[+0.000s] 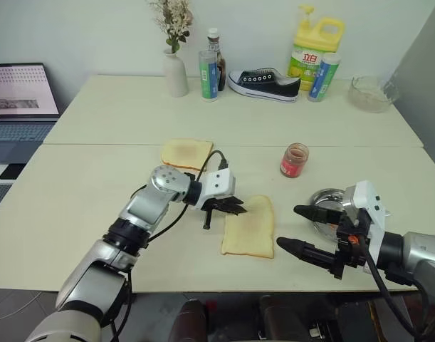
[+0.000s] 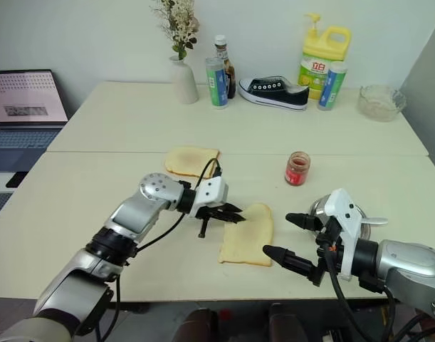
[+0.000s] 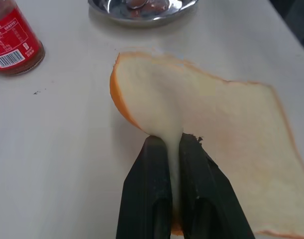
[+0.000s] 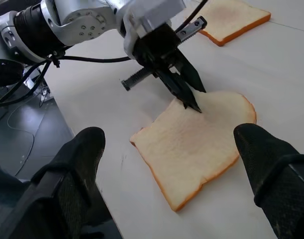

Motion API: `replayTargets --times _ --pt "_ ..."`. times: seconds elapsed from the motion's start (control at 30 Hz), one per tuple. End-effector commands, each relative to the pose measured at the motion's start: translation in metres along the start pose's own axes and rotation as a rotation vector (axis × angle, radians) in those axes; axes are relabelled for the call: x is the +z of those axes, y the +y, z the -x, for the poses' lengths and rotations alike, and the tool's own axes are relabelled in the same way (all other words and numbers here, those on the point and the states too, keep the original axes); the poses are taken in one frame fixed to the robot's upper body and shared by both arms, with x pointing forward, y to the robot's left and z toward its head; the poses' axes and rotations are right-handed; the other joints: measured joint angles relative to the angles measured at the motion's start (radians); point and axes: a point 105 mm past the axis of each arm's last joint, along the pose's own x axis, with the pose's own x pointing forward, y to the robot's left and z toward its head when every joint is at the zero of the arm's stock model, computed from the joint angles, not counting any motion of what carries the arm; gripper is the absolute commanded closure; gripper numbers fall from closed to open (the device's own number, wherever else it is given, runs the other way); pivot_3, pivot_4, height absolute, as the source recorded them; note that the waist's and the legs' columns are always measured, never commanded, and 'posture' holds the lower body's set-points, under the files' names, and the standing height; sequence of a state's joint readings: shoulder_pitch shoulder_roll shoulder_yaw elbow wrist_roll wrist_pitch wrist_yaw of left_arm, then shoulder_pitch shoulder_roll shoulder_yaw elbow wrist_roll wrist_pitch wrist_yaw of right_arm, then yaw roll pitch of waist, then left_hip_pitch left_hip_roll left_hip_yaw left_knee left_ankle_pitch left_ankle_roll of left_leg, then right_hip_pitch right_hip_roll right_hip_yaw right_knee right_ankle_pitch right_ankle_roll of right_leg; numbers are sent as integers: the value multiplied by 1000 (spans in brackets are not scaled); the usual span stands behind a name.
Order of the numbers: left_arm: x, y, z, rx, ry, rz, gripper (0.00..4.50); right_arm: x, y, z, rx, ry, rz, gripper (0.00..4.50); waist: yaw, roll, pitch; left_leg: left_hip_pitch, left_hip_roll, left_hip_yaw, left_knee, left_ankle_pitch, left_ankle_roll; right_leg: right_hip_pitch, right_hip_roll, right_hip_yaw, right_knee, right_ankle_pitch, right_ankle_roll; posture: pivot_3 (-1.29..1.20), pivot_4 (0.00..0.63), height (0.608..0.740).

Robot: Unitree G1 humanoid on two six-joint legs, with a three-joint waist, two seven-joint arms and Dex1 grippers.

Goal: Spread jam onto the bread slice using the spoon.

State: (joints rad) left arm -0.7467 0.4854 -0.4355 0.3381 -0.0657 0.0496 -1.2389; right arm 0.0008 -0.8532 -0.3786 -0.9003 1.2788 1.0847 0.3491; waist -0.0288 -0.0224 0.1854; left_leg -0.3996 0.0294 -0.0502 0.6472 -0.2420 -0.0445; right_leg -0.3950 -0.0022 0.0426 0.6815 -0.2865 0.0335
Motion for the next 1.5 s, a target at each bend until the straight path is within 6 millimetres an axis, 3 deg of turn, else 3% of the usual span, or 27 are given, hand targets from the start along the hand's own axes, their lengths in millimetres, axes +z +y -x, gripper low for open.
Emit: replayTargets --times 0.03,0.1,0.23,0.43,0.7,0.9,0.93,1.07,1.27,1.4,1.5 --pt "0 27 2 117 45 -142 4479 6 1 1 -22 -24 35 0 0 0 0 0 0 0 0 0 0 0 0 0 -1 2 -3 0 150 740" --pt "-1 36 3 155 46 -153 4479 5 -1 2 -33 -24 35 0 1 0 0 -1 0 0 -1 0 0 0 0 -1 -1 2 -3 0 150 740" --pt "-16 30 7 124 95 -171 4479 5 -3 2 -48 -25 33 0 -1 0 0 -1 0 0 -1 0 0 0 0 0 -2 2 -3 0 150 740" --pt "-15 33 5 140 68 -152 4479 3 -8 2 -59 -19 35 0 -1 0 0 -1 0 0 -1 0 0 0 0 -1 -1 2 -3 0 150 740" --pt "-14 42 5 193 27 -122 2065 1 -11 2 -69 -17 34 0 0 0 0 -1 0 0 -1 0 0 0 0 -1 -1 2 -3 0 150 740" --pt "-11 57 37 269 79 -183 173 -3 -22 19 -164 -7 12 0 -1 0 0 -1 0 -1 -1 0 0 0 0 -1 -1 2 -3 0 150 740" --pt "-7 61 44 299 69 -190 42 -4 -26 26 -201 -6 0 0 -1 0 0 0 0 0 -1 0 0 0 0 -1 -1 2 -3 0 150 740" --pt "15 56 52 340 -45 -191 42 -15 -30 49 -304 0 -60 0 3 0 0 -1 0 -1 -1 0 0 0 0 -1 -1 2 -3 0 150 740" --pt "58 3 38 214 -353 22 42 -37 -53 95 -568 -143 -297 0 4 0 0 1 0 -1 -1 0 0 3 -2 -1 -1 2 -3 0 150 740" --pt "64 -21 21 165 -379 71 42 -60 -66 117 -696 -163 -415 0 3 1 -1 3 1 -2 -1 0 0 5 -1 0 -1 -1 1 0 150 740" --pt "65 -28 11 153 -372 70 42 -71 -70 124 -724 -173 -472 0 3 3 -2 6 0 -1 -1 0 0 9 -1 0 -1 -1 0 0 150 740"
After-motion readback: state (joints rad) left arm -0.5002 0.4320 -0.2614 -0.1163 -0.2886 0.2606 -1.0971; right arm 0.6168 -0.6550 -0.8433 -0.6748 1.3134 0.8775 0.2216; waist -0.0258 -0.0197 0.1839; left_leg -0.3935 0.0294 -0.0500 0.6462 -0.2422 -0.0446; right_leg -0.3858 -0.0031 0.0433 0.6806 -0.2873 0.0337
